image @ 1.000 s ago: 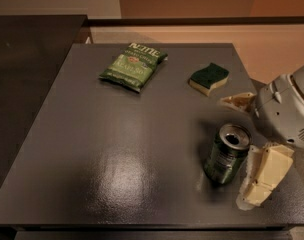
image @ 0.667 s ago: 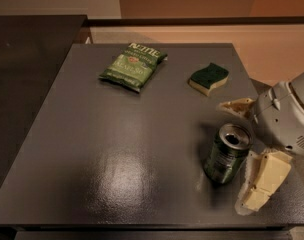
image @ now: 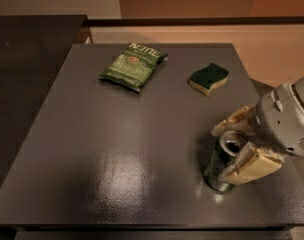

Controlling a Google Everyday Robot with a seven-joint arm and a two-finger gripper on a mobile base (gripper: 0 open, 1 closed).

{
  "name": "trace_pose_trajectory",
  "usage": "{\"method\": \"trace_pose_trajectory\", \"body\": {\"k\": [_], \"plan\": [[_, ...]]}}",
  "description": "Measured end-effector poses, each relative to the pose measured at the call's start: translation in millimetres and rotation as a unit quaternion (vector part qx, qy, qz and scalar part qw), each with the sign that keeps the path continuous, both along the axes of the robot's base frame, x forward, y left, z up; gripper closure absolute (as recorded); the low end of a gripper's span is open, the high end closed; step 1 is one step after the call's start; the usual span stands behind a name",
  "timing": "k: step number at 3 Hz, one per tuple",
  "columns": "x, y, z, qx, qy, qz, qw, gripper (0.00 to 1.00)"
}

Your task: Move green can near green jalapeno chip bag

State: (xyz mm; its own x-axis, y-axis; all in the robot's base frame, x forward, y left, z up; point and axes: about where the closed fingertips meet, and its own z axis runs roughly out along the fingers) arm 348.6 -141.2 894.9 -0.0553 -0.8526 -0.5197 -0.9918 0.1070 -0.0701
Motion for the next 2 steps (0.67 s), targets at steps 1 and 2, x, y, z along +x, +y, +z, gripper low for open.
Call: {"method": "trace_pose_trajectory", "body": {"k": [1, 2], "plan": [[1.4, -1.4, 1.4, 0.000, -0.002, -0.002, 1.0000, 0.65], [7.7, 5.8, 14.3, -0.002, -0.009, -0.009, 0.9999, 0.88]]}}
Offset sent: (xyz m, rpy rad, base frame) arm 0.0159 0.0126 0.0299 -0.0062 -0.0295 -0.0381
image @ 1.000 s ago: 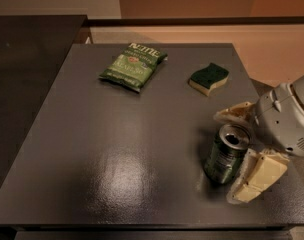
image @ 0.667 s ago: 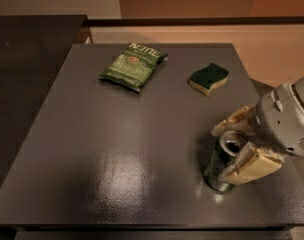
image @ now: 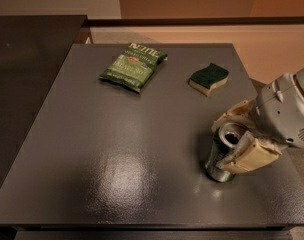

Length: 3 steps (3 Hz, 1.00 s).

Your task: Move green can near green jalapeno chip bag

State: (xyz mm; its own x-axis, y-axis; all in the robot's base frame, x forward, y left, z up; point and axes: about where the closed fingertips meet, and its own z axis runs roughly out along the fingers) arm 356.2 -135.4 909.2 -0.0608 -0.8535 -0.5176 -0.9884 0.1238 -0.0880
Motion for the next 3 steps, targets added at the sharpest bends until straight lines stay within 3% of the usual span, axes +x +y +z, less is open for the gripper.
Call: {"method": "trace_pose_trajectory", "body": {"k": [1, 3], "plan": [[24.6, 20.6, 28.4, -0.001, -0.018, -0.016, 0.9997, 1.00], [89.7, 66.0, 62.1, 0.020, -0.029, -0.050, 0.9981, 1.00]]}}
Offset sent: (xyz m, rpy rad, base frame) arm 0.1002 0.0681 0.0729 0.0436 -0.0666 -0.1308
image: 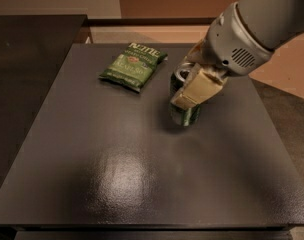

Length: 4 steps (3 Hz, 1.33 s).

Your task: Move green can near green jalapeno chip bag

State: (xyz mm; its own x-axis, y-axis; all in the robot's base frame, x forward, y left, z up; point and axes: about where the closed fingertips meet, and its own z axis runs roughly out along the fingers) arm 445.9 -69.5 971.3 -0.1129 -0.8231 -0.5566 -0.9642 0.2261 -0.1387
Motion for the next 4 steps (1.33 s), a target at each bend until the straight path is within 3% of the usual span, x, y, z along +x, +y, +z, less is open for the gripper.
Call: {"method": "trace_pose_trajectory", "body": {"k": [2, 4], "plan": [[76.9, 23.2, -16.2, 0.021, 0.022, -0.024, 0.9992, 1.00], [135.6, 41.1, -31.5, 0.036, 0.028, -0.029, 0.9985, 1.00]]}}
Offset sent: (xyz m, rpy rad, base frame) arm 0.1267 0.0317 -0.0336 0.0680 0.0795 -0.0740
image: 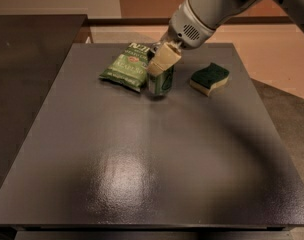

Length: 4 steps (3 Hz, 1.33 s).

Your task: Move green can near green jalapeno chip bag

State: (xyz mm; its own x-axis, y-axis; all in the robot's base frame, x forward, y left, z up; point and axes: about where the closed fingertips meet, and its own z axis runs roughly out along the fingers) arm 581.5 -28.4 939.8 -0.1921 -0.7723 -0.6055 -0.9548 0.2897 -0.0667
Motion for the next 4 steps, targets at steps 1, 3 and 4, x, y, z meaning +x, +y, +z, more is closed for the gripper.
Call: {"method": "trace_pose_trajectory", "body": {"k": [1, 3, 4], "plan": [[20.6, 7.4, -10.5, -0.008, 0.004, 0.001, 1.0000, 1.00], [43.7, 6.0, -34.6, -0.022, 0.026, -0.009, 0.9994, 0.59], [43.5, 8.1, -35.8, -0.022, 0.026, -0.007, 0.9994, 0.36]]}}
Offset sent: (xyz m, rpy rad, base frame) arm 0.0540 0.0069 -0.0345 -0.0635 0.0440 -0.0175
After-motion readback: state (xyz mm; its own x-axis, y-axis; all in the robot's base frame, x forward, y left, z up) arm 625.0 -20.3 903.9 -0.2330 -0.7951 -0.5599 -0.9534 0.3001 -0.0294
